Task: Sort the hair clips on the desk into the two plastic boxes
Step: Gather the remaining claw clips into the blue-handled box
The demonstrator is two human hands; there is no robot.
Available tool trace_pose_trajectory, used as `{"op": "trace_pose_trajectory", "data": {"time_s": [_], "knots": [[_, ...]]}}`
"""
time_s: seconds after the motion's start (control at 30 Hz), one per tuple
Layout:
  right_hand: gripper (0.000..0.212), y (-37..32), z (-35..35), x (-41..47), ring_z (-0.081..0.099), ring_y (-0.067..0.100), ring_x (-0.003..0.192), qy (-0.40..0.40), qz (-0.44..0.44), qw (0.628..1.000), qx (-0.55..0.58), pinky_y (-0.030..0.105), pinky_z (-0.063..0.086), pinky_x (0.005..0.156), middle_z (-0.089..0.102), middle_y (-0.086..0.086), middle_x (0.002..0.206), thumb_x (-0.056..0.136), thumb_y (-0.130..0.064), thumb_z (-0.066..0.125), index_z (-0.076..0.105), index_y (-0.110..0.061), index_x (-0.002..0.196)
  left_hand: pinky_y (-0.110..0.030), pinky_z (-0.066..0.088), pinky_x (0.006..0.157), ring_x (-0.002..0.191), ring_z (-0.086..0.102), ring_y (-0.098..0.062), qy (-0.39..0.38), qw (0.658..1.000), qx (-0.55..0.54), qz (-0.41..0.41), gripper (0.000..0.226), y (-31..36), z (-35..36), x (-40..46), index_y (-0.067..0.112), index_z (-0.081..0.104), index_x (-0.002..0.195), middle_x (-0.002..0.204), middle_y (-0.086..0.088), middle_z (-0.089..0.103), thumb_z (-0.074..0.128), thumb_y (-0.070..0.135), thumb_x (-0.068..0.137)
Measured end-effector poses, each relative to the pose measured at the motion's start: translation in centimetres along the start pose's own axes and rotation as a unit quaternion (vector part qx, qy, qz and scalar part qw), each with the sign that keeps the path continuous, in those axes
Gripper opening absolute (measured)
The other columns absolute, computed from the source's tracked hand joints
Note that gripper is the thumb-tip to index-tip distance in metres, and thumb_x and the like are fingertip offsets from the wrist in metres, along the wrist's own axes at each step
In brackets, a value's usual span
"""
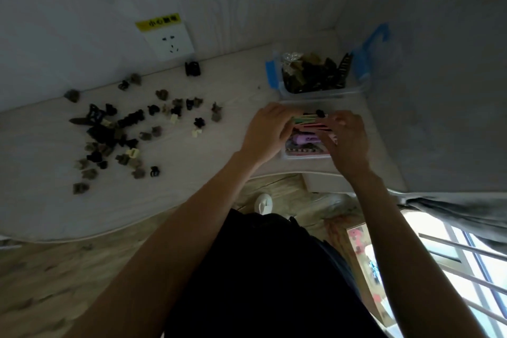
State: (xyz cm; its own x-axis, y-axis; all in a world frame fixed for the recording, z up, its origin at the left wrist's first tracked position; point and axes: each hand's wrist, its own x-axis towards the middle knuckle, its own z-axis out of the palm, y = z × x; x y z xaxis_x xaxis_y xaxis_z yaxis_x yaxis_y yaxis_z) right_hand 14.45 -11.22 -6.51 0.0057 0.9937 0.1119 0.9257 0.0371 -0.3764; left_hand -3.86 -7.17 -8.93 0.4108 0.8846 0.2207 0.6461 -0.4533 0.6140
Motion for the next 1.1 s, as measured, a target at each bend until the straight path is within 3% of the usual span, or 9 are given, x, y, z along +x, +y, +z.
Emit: {"op": "trace_pose_trajectory", "data": {"time_s": [0.17,0.33,0.4,0.47,0.53,0.73,0.83,0.93,1.1], "knots": [[0.013,-4.3,1.2,1.0,0.062,0.035,0.082,0.043,-0.146,0.988,0.019,0.039,0.05,0.074,0.067,0.017,0.092,0.084,-0.004,0.059,0.069,-0.002,0.093,-0.024,0.033,0.099,0.114,0.047,-0.017,0.065,0.994,-0.038,-0.085,0.034,-4.5,-4.5,-7.0,0.01,0.052,0.124,0.124,-0.008,0.058,0.051,0.011,0.09],[0.022,-13.6,6.1,2.0,0.064,0.029,0.088,-0.079,-0.263,0.959,0.075,0.038,0.049,0.078,0.069,0.01,0.097,0.087,-0.006,0.054,0.067,-0.01,0.103,-0.032,0.047,0.085,0.105,0.057,-0.021,0.124,0.957,-0.026,-0.26,0.032,-10.7,-11.4,-14.1,0.012,0.052,0.124,0.121,-0.006,0.059,0.052,0.013,0.092],[0.03,-16.9,8.6,2.6,0.056,0.03,0.109,-0.156,-0.235,0.956,0.077,0.038,0.04,0.093,0.063,0.01,0.117,0.09,-0.011,0.05,0.06,-0.012,0.118,-0.04,0.046,0.092,0.111,0.053,-0.026,0.171,0.928,-0.002,-0.331,0.035,-13.1,-14.3,-16.0,0.011,0.053,0.125,0.123,-0.009,0.058,0.055,0.011,0.09],[0.042,-18.9,10.9,3.4,0.036,0.029,0.132,-0.212,-0.175,0.96,0.048,0.041,0.026,0.108,0.044,0.009,0.14,0.092,-0.018,0.048,0.045,-0.016,0.134,-0.041,0.041,0.095,0.115,0.047,-0.031,0.2,0.9,0.036,-0.385,0.045,-15.4,-16.7,-17.4,0.011,0.049,0.129,0.126,-0.014,0.053,0.059,0.01,0.085],[0.052,-21.0,12.9,4.3,0.018,0.031,0.141,-0.238,-0.131,0.962,0.021,0.048,0.015,0.116,0.026,0.009,0.152,0.092,-0.023,0.048,0.032,-0.019,0.141,-0.041,0.038,0.099,0.12,0.041,-0.032,0.198,0.882,0.038,-0.426,0.056,-18.0,-18.9,-18.3,0.011,0.041,0.135,0.134,-0.016,0.045,0.063,0.014,0.084],[0.065,-24.8,15.9,5.7,-0.001,0.034,0.144,-0.273,-0.076,0.957,-0.059,0.062,0.004,0.113,0.006,0.005,0.158,0.091,-0.036,0.049,0.017,-0.026,0.146,-0.042,0.014,0.114,0.14,0.015,-0.029,0.07,0.904,-0.019,-0.421,0.079,-24.8,-21.1,-17.1,0.021,0.025,0.144,0.153,-0.014,0.017,0.07,0.031,0.08],[0.059,-26.2,16.7,5.4,0.004,0.032,0.144,-0.251,-0.086,0.961,-0.085,0.06,0.008,0.113,0.012,0.004,0.156,0.091,-0.035,0.048,0.024,-0.021,0.143,-0.04,0.021,0.113,0.136,0.027,-0.03,-0.005,0.927,0.012,-0.375,0.076,-26.9,-21.4,-15.8,0.018,0.033,0.141,0.146,-0.012,0.035,0.071,0.034,0.078],[0.053,-28.2,17.4,5.6,0.015,0.03,0.141,-0.21,-0.124,0.968,-0.065,0.053,0.014,0.114,0.024,0.006,0.153,0.09,-0.034,0.049,0.033,-0.021,0.139,-0.037,0.038,0.101,0.121,0.049,-0.028,-0.011,0.93,0.006,-0.368,0.067,-27.3,-21.8,-15.3,0.019,0.039,0.137,0.131,-0.008,0.055,0.069,0.036,0.079],[0.055,-31.6,19.2,7.2,0.02,0.024,0.142,-0.243,-0.232,0.94,-0.05,0.047,0.014,0.117,0.032,0.005,0.15,0.09,-0.022,0.05,0.031,-0.02,0.141,-0.029,0.041,0.086,0.109,0.057,-0.024,-0.016,0.929,-0.031,-0.369,0.068,-27.0,-21.7,-15.4,0.023,0.038,0.135,0.117,-0.006,0.063,0.071,0.035,0.077]]}}
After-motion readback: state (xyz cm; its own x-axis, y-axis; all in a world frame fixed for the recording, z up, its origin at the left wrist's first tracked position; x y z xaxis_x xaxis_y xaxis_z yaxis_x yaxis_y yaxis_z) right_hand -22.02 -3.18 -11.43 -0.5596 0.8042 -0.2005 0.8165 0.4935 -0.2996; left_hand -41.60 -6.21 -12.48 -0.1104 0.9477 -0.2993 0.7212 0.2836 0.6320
